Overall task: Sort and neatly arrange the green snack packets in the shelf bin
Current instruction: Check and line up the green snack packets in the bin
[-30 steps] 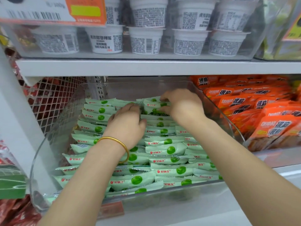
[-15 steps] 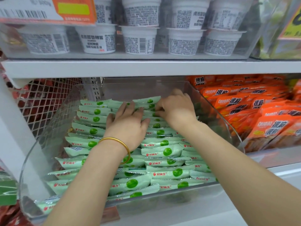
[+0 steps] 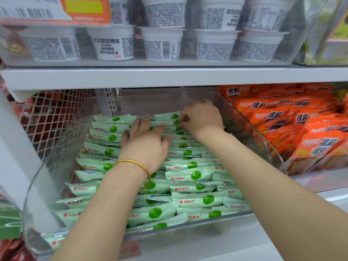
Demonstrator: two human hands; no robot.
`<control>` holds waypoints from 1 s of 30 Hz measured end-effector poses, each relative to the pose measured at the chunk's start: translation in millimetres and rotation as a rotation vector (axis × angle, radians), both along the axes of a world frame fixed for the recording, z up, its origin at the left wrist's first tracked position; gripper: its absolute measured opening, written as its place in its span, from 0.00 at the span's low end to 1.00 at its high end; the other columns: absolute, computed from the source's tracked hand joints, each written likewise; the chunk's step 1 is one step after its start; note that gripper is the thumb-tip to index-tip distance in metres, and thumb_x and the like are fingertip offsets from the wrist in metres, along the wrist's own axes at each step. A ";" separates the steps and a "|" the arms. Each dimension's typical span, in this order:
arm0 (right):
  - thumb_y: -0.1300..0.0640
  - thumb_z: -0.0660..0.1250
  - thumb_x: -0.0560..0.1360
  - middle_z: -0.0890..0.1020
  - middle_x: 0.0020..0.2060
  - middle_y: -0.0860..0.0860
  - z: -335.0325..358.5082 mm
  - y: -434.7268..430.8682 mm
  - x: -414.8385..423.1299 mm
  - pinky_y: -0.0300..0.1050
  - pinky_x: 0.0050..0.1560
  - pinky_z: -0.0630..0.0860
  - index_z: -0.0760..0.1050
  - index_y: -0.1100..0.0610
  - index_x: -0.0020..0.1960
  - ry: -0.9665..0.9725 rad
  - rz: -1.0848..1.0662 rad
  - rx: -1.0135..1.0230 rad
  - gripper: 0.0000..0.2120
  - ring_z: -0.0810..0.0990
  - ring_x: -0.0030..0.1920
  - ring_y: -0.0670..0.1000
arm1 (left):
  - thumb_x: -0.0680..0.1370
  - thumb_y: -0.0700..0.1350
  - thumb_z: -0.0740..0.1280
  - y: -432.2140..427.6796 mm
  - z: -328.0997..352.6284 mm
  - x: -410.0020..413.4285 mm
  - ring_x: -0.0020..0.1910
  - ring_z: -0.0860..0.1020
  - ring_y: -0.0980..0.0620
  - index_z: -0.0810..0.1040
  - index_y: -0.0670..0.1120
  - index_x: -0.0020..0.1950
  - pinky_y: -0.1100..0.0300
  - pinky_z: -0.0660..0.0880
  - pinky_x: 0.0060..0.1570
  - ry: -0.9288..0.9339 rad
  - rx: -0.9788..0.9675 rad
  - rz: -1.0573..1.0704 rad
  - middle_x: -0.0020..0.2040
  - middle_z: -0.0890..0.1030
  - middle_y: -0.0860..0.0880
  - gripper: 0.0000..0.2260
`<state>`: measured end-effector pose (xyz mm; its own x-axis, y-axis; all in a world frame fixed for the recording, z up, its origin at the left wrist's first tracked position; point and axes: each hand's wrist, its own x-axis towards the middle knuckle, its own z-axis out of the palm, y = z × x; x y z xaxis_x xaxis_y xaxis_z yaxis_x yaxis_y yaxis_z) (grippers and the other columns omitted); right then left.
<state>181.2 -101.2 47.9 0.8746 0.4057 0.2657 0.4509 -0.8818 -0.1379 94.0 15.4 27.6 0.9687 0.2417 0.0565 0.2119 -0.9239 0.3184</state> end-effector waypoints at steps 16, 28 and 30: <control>0.53 0.66 0.76 0.80 0.51 0.48 -3.6 -4.2 -4.2 0.48 0.56 0.69 0.78 0.49 0.45 0.001 -0.001 0.243 0.03 0.70 0.60 0.54 | 0.81 0.57 0.52 2.8 -0.3 -2.5 0.76 0.46 0.48 0.56 0.49 0.76 0.49 0.46 0.73 0.057 0.059 -0.001 0.78 0.50 0.48 0.25; 0.57 0.70 0.71 0.82 0.39 0.48 1.0 -42.4 -58.0 0.54 0.44 0.75 0.81 0.55 0.42 -0.480 0.313 0.597 0.02 0.79 0.42 0.53 | 0.76 0.47 0.67 -2.4 19.2 -24.0 0.62 0.73 0.53 0.73 0.49 0.64 0.69 0.64 0.55 -0.451 -0.407 -0.122 0.62 0.76 0.50 0.16; 0.58 0.70 0.72 0.81 0.40 0.46 4.6 -51.4 -71.1 0.52 0.46 0.75 0.81 0.56 0.44 -0.456 0.368 0.695 0.03 0.78 0.43 0.50 | 0.76 0.45 0.67 -7.5 24.0 -36.4 0.48 0.78 0.57 0.77 0.53 0.51 0.62 0.72 0.50 -0.525 -0.504 -0.190 0.48 0.81 0.55 0.06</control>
